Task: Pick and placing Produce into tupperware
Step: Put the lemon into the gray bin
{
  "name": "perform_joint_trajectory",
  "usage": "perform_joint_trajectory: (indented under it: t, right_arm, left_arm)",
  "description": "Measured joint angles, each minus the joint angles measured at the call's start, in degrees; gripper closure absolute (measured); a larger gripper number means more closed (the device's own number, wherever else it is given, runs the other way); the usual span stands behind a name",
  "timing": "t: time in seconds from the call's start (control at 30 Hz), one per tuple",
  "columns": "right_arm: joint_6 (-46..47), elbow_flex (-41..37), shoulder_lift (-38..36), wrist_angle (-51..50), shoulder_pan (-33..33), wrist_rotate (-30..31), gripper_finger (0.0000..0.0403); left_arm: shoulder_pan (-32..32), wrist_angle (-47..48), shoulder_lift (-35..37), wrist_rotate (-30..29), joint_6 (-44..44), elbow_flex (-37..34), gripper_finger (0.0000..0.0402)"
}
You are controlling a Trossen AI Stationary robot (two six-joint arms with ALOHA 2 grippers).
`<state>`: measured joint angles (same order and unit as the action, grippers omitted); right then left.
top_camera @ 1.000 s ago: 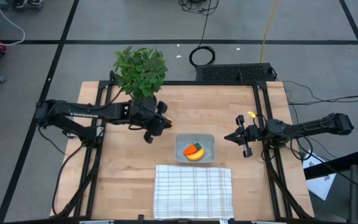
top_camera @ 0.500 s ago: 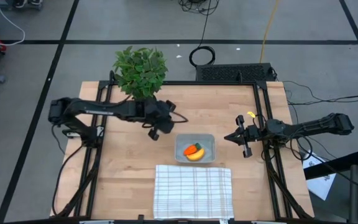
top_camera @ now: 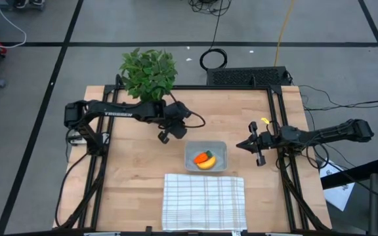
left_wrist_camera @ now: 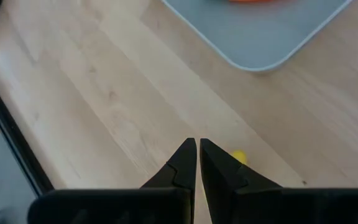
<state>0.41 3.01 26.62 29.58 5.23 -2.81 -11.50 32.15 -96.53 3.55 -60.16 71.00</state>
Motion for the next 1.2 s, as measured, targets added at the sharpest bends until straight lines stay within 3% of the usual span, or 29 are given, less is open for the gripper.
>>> perform_joint_trajectory:
  t: [0.2,0.5,0.73,0.93,1.2]
  right_arm:
    - [0.2,0.0,0.7,-0.8,0.0,0.0,0.0403]
    - [0.2,0.0,0.7,-0.7,0.0,0.0,0.0403]
    - [0.2,0.0,0.7,-0.7,0.0,0.0,0.0403]
    - [0.2,0.0,0.7,-0.7,0.0,0.0,0.0403]
    - [0.2,0.0,0.8,-0.7,0.0,0.0,0.0403]
  left_arm:
    - [-0.8,1.3,0.0,4.4,-0.1,0.0,0.0340]
    - [-0.9,2.6,0.0,5.0,1.7,-0.1,0.0207]
    - [0.2,4.0,0.0,1.8,-3.2,-0.1,0.0119]
    - [3.2,4.1,0.0,-6.0,-8.4,-0.1,0.0095]
    - [4.5,5.5,-6.5,-14.7,-9.9,-0.2,0.0094]
